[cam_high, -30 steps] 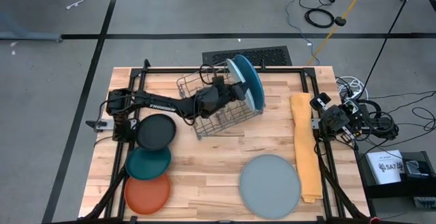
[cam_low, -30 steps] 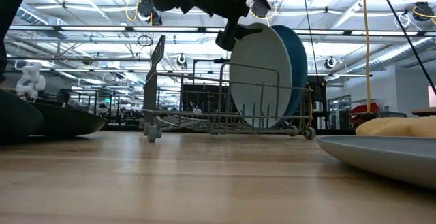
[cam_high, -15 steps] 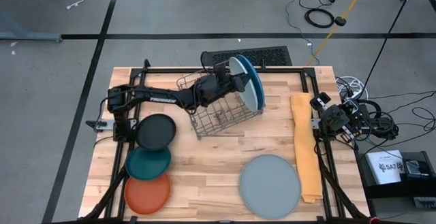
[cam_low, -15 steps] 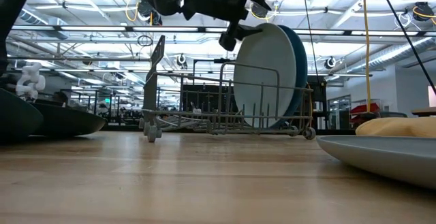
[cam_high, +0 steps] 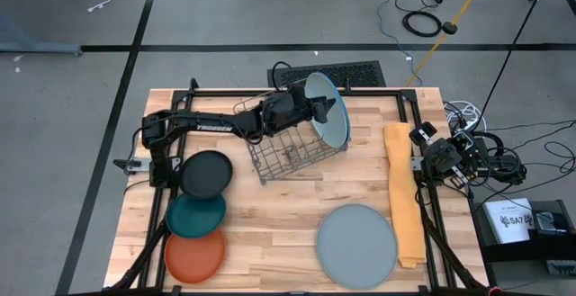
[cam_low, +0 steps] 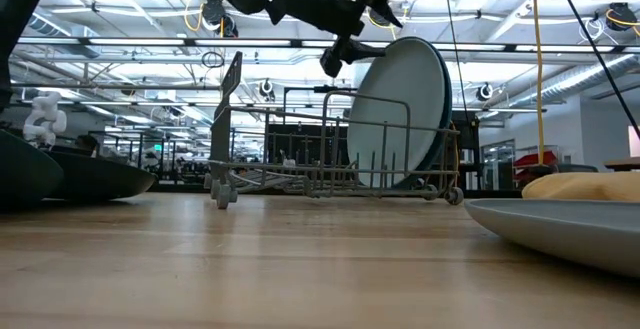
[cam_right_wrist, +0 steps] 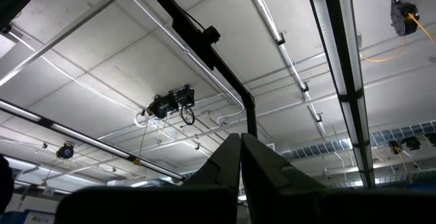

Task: Sort dishes
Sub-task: Put the gray plate into the dish rack

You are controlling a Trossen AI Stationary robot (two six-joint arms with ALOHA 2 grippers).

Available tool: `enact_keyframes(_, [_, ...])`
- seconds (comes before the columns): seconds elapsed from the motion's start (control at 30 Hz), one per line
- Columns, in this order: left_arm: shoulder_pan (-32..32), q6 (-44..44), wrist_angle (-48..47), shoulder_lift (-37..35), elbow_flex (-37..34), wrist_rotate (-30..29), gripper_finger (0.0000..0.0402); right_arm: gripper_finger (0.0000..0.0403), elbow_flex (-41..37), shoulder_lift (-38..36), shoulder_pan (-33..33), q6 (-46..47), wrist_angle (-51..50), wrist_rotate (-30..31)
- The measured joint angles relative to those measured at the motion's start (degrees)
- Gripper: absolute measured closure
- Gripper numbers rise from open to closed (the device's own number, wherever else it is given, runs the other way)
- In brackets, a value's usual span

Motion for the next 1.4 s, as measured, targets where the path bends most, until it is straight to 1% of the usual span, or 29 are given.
enact_keyframes(0.13, [-0.2,2.2,-2.0,0.0,0.7,1.4,0.0150,0.0397,0.0,0.0,0.0,0.1,0.0,0.0])
enact_keyframes(0.33, [-1.5,5.0,-10.9,0.0,2.3,2.0,0.0150,0.0397,0.0,0.0,0.0,0.3,0.0,0.0])
enact_keyframes(0.4, [-2.6,6.2,-11.8,-0.1,2.3,3.5,0.0150,0.0397,0.0,0.0,0.0,0.5,0.0,0.0])
enact_keyframes(0.53, [-6.0,13.1,-13.4,-0.8,2.4,11.8,0.0150,0.0397,0.0,0.0,0.0,0.5,0.0,0.0])
enact_keyframes(0.6, [-8.7,16.8,-15.5,-0.9,2.4,13.3,0.0150,0.0397,0.0,0.0,0.0,0.1,-0.3,0.0])
enact_keyframes(0.7, [-13.3,25.5,-17.1,-0.9,2.4,13.4,0.0150,0.0397,0.0,0.0,0.0,-0.1,-1.7,0.0])
enact_keyframes(0.77, [-16.7,32.0,-16.8,-0.9,2.4,13.1,0.0150,0.0397,0.0,0.0,0.0,-0.5,-2.8,0.0])
enact_keyframes(0.87, [-22.1,40.5,-16.6,-0.9,2.4,8.6,0.0150,0.0397,0.0,0.0,0.0,-1.3,-4.3,0.2])
enact_keyframes(0.93, [-25.6,44.7,-16.1,-0.9,2.4,6.4,0.0150,0.0397,0.0,0.0,0.0,-1.5,-5.1,0.3])
enact_keyframes(1.03, [-30.1,49.9,-14.8,-0.9,2.4,5.5,0.0150,0.0397,0.0,0.0,0.0,-1.6,-6.4,0.3])
enact_keyframes(1.2, [-35.5,53.3,-16.2,1.6,2.4,1.9,0.0150,0.0397,0.0,0.0,0.0,-3.7,-13.9,0.1])
enact_keyframes(1.3, [-37.1,55.0,-17.5,4.5,2.3,0.2,0.0150,0.0397,0.0,0.1,0.0,-2.4,-20.1,-0.1])
enact_keyframes(1.4, [-37.8,55.3,-19.4,7.8,2.8,0.1,0.0150,0.0397,1.4,0.6,0.0,-0.4,-26.2,-0.2])
